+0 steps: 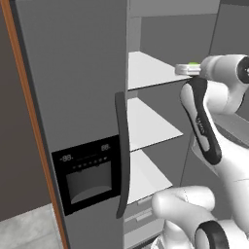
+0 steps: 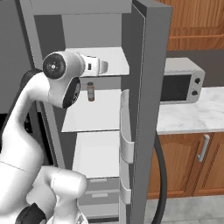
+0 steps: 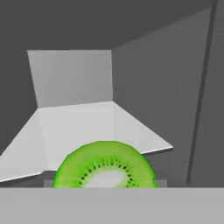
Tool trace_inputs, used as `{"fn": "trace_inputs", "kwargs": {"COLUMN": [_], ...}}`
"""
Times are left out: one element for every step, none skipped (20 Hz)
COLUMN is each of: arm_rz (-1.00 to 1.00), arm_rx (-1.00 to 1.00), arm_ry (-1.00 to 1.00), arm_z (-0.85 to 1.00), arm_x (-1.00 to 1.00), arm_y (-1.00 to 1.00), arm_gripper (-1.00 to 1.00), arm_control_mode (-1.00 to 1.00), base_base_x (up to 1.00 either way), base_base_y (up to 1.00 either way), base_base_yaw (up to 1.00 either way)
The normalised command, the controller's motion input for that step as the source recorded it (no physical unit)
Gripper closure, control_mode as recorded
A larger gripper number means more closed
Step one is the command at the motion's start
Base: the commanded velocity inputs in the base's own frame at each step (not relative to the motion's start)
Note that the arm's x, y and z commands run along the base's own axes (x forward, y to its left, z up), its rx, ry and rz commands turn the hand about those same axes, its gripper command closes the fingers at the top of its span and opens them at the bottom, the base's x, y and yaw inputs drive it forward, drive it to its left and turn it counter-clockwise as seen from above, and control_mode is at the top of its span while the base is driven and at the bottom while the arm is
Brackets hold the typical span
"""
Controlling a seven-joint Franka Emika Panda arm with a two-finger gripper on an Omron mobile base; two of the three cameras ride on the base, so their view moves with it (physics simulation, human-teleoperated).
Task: Pick the orange and kiwi from the fridge and place them on the plate next to the blender to make a fruit smoothie.
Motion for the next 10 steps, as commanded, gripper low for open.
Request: {"fn": "trace_inputs", "kwargs": {"arm_rz": [0.00,0.00,-0.01,-0.01,-0.01,0.00,0.00,0.00,0.00,0.00], "arm_rx": [-0.03,-0.03,-0.04,-0.04,-0.03,-0.05,-0.04,-0.01,0.00,0.00], "arm_ry": [0.23,0.25,0.26,0.27,0.29,0.30,0.29,0.28,0.29,0.29], "arm_z": [-0.19,-0.23,-0.31,-0.35,-0.37,-0.41,-0.47,-0.52,-0.51,-0.51], "arm_x": [-1.00,-1.00,-1.00,-1.00,-1.00,-1.00,-1.00,-1.00,-1.00,-1.00], "arm_y": [0.00,0.00,0.00,0.00,0.01,0.14,0.13,0.01,0.00,0.05], "arm_gripper": [1.00,1.00,1.00,1.00,1.00,1.00,1.00,1.00,1.00,1.00], "arm_control_mode": [-1.00,-1.00,-1.00,-1.00,-1.00,-1.00,-1.00,-1.00,-1.00,-1.00], "base_base_x": [0.00,0.00,0.00,0.00,0.00,0.00,0.00,0.00,0.00,0.00], "base_base_y": [0.00,0.00,0.00,0.00,0.00,0.00,0.00,0.00,0.00,0.00], "base_base_yaw": [0.00,0.00,0.00,0.00,0.00,0.00,0.00,0.00,0.00,0.00]}}
